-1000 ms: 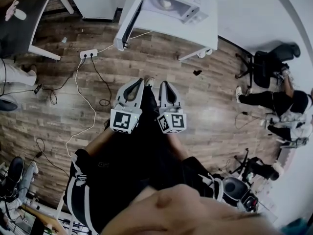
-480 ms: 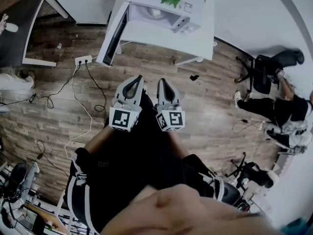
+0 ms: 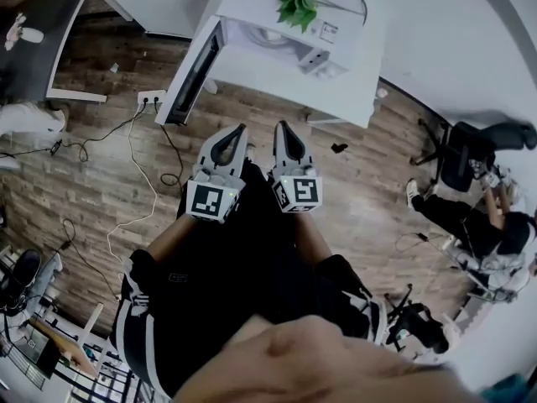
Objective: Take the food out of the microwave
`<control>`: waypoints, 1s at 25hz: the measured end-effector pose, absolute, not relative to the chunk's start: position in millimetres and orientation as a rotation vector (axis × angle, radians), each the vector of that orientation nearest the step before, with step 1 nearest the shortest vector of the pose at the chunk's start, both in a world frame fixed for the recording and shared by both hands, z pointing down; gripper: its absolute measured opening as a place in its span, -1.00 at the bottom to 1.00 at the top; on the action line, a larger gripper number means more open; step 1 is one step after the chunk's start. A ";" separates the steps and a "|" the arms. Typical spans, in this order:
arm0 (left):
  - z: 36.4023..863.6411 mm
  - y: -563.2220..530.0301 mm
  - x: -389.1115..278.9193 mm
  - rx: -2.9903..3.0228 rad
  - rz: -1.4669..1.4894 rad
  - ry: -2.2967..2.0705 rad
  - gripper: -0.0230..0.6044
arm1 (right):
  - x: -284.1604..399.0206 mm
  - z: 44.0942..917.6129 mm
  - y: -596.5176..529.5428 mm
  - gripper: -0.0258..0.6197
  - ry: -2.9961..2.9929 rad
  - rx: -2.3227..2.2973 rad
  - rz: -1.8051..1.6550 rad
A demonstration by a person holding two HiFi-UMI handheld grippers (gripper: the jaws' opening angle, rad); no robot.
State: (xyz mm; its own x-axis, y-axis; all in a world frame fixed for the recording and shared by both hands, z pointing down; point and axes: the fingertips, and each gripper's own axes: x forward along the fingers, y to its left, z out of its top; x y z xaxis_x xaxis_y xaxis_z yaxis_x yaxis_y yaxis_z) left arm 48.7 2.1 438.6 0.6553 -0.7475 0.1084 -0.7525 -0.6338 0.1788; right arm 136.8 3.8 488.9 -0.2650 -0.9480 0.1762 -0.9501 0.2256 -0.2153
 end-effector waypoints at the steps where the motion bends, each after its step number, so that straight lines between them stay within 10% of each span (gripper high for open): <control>1: 438.4 -0.9 49.1 2.661 0.039 -1.234 -0.83 | 138.4 489.1 -1.5 -0.82 -2.459 1.891 0.444; 25: 438.3 -122.1 41.0 2.675 0.003 -1.191 -0.83 | 118.1 525.3 -133.5 -0.81 -2.414 1.751 0.491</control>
State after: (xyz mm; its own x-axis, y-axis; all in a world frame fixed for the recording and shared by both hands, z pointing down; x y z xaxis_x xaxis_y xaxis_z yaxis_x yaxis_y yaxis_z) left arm 41.0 -122.1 438.3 0.6727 -0.7346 0.0881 -0.7351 -0.6501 0.1923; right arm 118.1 -133.5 525.3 -0.3238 -0.9029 0.2827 -0.9416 0.2783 -0.1896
